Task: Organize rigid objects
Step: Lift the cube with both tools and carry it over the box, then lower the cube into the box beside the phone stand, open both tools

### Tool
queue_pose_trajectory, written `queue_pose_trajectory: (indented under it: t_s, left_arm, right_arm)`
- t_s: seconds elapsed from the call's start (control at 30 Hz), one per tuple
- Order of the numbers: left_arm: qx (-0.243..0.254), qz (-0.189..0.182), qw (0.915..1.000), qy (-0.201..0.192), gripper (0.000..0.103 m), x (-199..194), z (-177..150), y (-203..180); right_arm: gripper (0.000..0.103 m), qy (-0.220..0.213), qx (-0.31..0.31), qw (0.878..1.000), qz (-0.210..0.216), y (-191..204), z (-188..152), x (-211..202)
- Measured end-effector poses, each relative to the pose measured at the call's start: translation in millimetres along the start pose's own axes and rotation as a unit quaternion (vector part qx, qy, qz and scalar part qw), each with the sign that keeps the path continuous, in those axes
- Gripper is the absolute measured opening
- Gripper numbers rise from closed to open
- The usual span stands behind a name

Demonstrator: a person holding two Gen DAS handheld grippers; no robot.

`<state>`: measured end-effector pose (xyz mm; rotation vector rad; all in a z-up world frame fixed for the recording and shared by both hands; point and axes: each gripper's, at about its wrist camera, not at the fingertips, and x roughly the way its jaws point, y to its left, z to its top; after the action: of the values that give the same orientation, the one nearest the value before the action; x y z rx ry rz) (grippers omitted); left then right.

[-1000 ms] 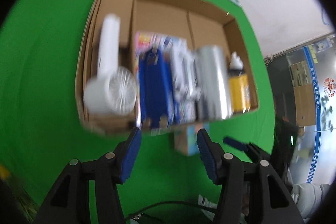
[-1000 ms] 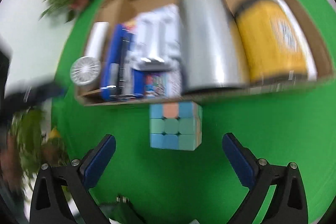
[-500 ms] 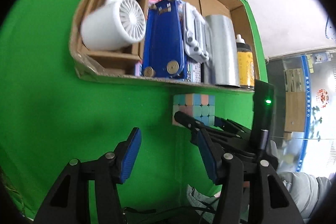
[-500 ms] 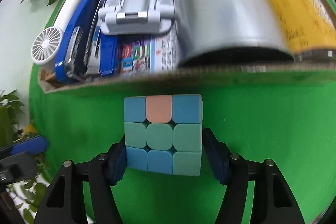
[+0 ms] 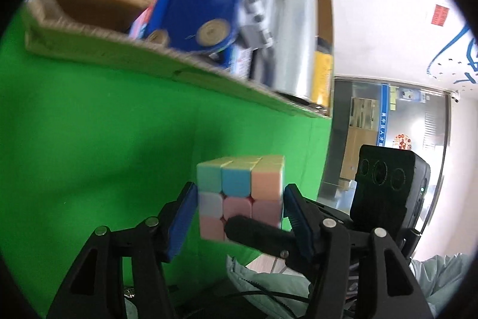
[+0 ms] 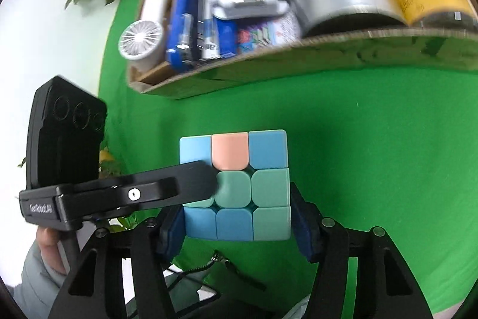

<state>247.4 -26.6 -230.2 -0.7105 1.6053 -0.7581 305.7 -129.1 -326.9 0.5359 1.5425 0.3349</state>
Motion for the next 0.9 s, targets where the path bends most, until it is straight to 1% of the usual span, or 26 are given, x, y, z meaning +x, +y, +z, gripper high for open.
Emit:
queue_pose_trajectory:
  t_s: [0.1, 0.17, 0.23, 0.33, 0.5, 0.53, 0.6, 0.63, 0.7, 0.73, 0.77, 0.8, 0.83, 0.87, 0.9]
  left_arm:
    - [0.024, -0.007, 0.9994, -0.025, 0.059, -15.9, 5.7, -19.8]
    - [0.041, -0.003, 0.998, -0.047, 0.059, -32.3, 11.6, -36.8]
    - [0.06, 0.007, 0.9962, -0.063, 0.059, -45.0, 21.8, -51.7]
    - [0.086, 0.032, 0.993, -0.074, 0.059, -52.3, 46.7, -74.1]
    - [0.107, 0.063, 0.9903, -0.063, 0.059, -42.1, 87.3, -89.6]
    - [0.11, 0.068, 0.9898, -0.059, 0.059, -37.6, 93.3, -91.5]
    - [0.108, 0.073, 0.9902, -0.051, 0.059, -31.5, 102.2, -90.8]
    - [0.099, 0.076, 0.9912, -0.045, 0.059, -25.2, 106.1, -89.7]
    - [0.089, 0.102, 0.9898, -0.044, 0.059, -17.8, 107.7, -89.4]
    - [0.094, 0.118, 0.9873, -0.049, 0.059, -18.3, 106.5, -90.1]
    - [0.102, 0.128, 0.9849, -0.055, 0.059, -19.3, 105.8, -92.7]
    - [0.112, 0.136, 0.9825, -0.061, 0.059, -21.9, 105.6, -94.2]
    - [0.118, 0.139, 0.9808, -0.068, 0.062, -26.5, 102.8, -96.5]
    - [0.122, 0.142, 0.9795, -0.075, 0.062, -31.8, 100.0, -98.9]
    - [0.127, 0.145, 0.9776, -0.085, 0.062, -38.9, 96.3, -103.1]
  right_arm:
    - [0.057, -0.017, -0.017, 1.0, 0.003, 12.0, -0.4, -20.7]
    - [0.057, -0.037, -0.038, 0.999, 0.001, 27.9, 10.7, -33.1]
    - [0.057, -0.059, -0.054, 0.997, 0.004, 40.0, 23.4, -48.2]
    - [0.056, -0.083, -0.061, 0.995, 0.01, 49.2, 41.9, -61.2]
    - [0.055, -0.103, -0.05, 0.993, 0.01, 41.4, 82.6, -74.5]
    - [0.055, -0.104, -0.045, 0.994, 0.01, 34.3, 97.5, -79.9]
    - [0.055, -0.104, -0.037, 0.994, 0.003, 29.7, 103.8, -76.9]
    - [0.055, -0.1, -0.032, 0.994, 0.0, 26.3, 109.1, -73.2]
    - [0.057, -0.1, -0.024, 0.995, -0.001, 18.4, 113.3, -69.9]
    - [0.061, -0.104, -0.023, 0.994, -0.004, 14.6, 115.4, -67.5]
    - [0.074, -0.108, -0.022, 0.994, -0.007, 12.3, 117.2, -64.5]
    - [0.082, -0.115, -0.023, 0.993, -0.01, 9.7, 117.3, -67.5]
    - [0.093, -0.128, -0.023, 0.991, -0.022, 8.1, 116.4, -72.6]
    - [0.097, -0.135, -0.024, 0.99, -0.033, 7.6, 116.4, -75.1]
    - [0.098, -0.144, -0.027, 0.988, -0.048, 7.5, 114.1, -81.0]
